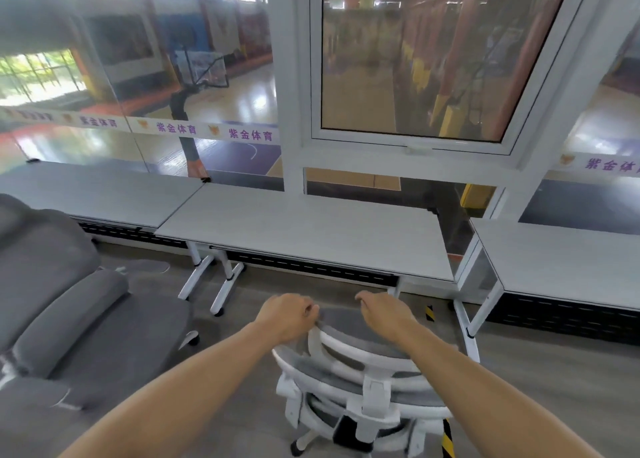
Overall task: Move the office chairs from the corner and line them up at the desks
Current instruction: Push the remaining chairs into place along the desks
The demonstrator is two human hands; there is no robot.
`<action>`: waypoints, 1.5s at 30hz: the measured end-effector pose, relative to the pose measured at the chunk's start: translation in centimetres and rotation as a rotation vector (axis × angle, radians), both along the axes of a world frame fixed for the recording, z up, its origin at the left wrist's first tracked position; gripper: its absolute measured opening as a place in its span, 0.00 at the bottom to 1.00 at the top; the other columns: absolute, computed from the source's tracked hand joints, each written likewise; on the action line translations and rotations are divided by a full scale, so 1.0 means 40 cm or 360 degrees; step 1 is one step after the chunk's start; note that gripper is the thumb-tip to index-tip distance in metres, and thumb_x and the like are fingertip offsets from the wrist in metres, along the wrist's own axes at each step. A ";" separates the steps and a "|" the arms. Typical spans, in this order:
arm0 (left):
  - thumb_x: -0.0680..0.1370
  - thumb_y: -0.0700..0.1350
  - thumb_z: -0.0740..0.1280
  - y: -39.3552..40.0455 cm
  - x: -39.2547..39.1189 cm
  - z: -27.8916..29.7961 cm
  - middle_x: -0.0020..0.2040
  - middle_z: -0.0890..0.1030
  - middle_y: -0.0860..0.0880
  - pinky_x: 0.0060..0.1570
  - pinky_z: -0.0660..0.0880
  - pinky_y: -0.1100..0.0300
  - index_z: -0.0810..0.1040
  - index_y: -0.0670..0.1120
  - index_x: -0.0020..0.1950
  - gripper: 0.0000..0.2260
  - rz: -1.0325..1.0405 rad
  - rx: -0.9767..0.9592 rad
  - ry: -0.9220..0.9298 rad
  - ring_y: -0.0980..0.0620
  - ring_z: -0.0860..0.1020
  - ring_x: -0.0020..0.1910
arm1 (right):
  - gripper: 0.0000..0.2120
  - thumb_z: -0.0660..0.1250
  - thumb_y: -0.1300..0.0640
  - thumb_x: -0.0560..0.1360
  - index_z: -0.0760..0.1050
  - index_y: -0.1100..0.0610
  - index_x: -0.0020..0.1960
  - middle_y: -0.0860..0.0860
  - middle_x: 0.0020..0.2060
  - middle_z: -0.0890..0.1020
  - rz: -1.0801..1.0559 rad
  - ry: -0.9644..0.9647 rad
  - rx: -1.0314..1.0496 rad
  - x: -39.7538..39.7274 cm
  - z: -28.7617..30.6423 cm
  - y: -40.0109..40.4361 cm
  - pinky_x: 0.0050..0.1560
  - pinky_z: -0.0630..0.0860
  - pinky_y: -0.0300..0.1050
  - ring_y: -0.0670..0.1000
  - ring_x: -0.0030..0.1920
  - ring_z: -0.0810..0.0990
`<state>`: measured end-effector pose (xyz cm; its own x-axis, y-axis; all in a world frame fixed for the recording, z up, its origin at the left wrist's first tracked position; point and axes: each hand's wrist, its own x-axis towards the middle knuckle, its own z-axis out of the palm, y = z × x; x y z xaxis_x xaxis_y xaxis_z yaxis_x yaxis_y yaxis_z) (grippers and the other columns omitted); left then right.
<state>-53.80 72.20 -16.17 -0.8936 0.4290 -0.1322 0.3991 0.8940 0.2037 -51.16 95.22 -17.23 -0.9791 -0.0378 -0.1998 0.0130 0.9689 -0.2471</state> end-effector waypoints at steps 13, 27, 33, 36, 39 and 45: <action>0.81 0.53 0.52 -0.785 -0.186 -0.025 0.54 0.81 0.48 0.53 0.69 0.52 0.75 0.49 0.51 0.15 0.0291 -0.0098 0.0015 0.43 0.78 0.54 | 0.16 0.53 0.51 0.80 0.75 0.51 0.59 0.54 0.59 0.81 0.0411 0.0120 0.0017 -0.264 -0.016 -0.762 0.54 0.77 0.52 0.59 0.57 0.79; 0.82 0.55 0.53 -1.621 -0.305 -0.115 0.53 0.80 0.48 0.49 0.67 0.53 0.75 0.48 0.50 0.14 0.0851 -0.0047 -0.0008 0.45 0.77 0.55 | 0.13 0.51 0.48 0.81 0.70 0.52 0.47 0.55 0.49 0.81 0.0911 0.0062 -0.0080 -0.572 -0.112 -1.582 0.40 0.66 0.49 0.61 0.51 0.79; 0.82 0.54 0.55 -1.871 -0.447 -0.081 0.51 0.80 0.47 0.45 0.67 0.54 0.75 0.48 0.48 0.13 0.0998 -0.0101 0.0021 0.44 0.77 0.52 | 0.13 0.51 0.48 0.82 0.68 0.52 0.43 0.54 0.47 0.81 0.1026 0.0026 -0.0148 -0.786 -0.119 -1.847 0.40 0.68 0.49 0.60 0.48 0.79; 0.81 0.55 0.55 -1.989 -0.548 -0.029 0.51 0.81 0.49 0.47 0.68 0.54 0.77 0.49 0.51 0.15 0.1012 -0.0173 0.0115 0.45 0.78 0.54 | 0.15 0.52 0.48 0.82 0.73 0.54 0.48 0.55 0.51 0.82 0.1074 0.0044 -0.0182 -0.899 -0.106 -1.968 0.44 0.70 0.50 0.61 0.51 0.80; 0.81 0.55 0.54 -2.107 -0.657 0.012 0.53 0.80 0.49 0.53 0.70 0.53 0.77 0.50 0.52 0.15 0.0994 -0.0208 0.0201 0.45 0.77 0.55 | 0.15 0.52 0.49 0.82 0.74 0.56 0.53 0.55 0.57 0.80 0.1086 0.0033 -0.0258 -0.999 -0.081 -2.078 0.50 0.74 0.50 0.59 0.57 0.79; 0.81 0.55 0.52 -2.314 -0.887 0.041 0.52 0.81 0.50 0.56 0.71 0.53 0.80 0.50 0.53 0.18 0.0726 -0.0317 0.0352 0.47 0.77 0.57 | 0.16 0.54 0.49 0.82 0.76 0.57 0.55 0.59 0.55 0.82 0.1052 0.0022 -0.0193 -1.090 -0.065 -2.298 0.52 0.74 0.51 0.61 0.58 0.79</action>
